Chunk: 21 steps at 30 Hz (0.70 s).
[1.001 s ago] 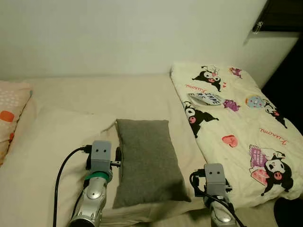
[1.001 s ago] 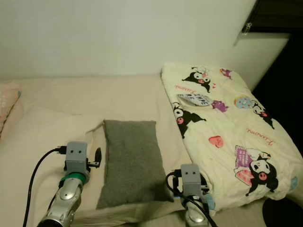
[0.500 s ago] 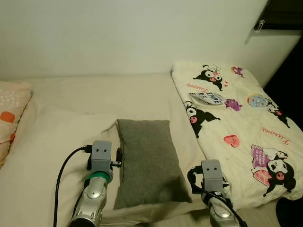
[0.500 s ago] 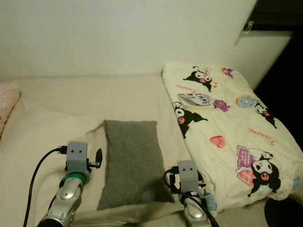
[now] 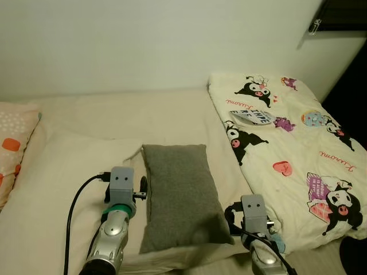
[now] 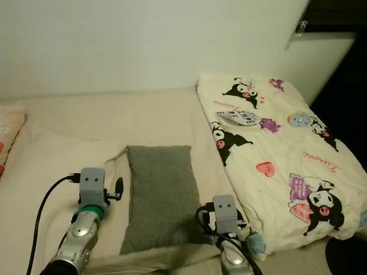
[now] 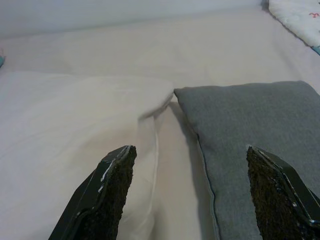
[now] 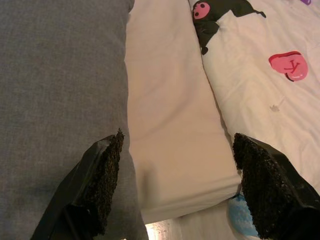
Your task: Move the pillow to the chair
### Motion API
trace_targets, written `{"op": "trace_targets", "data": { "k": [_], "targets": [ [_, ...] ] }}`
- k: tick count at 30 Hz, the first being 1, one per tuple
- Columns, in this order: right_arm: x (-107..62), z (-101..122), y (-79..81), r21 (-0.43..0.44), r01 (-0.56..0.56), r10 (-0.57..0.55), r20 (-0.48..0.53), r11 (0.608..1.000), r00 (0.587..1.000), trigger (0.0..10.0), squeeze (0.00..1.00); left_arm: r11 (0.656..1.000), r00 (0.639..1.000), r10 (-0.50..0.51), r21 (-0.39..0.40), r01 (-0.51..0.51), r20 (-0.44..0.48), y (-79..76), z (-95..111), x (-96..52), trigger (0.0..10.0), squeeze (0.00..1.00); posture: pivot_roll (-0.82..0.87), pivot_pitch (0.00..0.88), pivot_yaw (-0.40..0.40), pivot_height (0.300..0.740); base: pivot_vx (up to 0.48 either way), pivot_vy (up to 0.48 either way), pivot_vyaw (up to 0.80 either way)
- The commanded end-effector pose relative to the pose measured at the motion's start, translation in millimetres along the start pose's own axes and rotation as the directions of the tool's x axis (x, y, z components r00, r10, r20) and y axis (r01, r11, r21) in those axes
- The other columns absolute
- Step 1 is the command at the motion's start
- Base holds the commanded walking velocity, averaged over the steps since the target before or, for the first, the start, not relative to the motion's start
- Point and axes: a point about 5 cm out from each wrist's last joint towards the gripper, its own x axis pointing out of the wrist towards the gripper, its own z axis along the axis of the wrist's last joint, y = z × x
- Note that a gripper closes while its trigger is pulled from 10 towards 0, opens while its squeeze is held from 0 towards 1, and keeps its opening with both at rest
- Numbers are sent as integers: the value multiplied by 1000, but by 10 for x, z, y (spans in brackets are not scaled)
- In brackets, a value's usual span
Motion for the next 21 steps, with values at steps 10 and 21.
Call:
{"op": "trace_targets", "data": {
  "k": [10,21],
  "targets": [
    [-3,-27,26,8,9,-9,-28,1000,1000,10000,0,1000,1000,25,0,-25,-15,47,3,31,10000,0,20,0,61,740,0,-26,0],
    [-6,-44,34,16,21,-20,-40,1000,999,10000,0,999,999,25,-28,-26,-22,62,-9,20,10000,0,25,0,74,740,0,-168,0]
  ]
}}
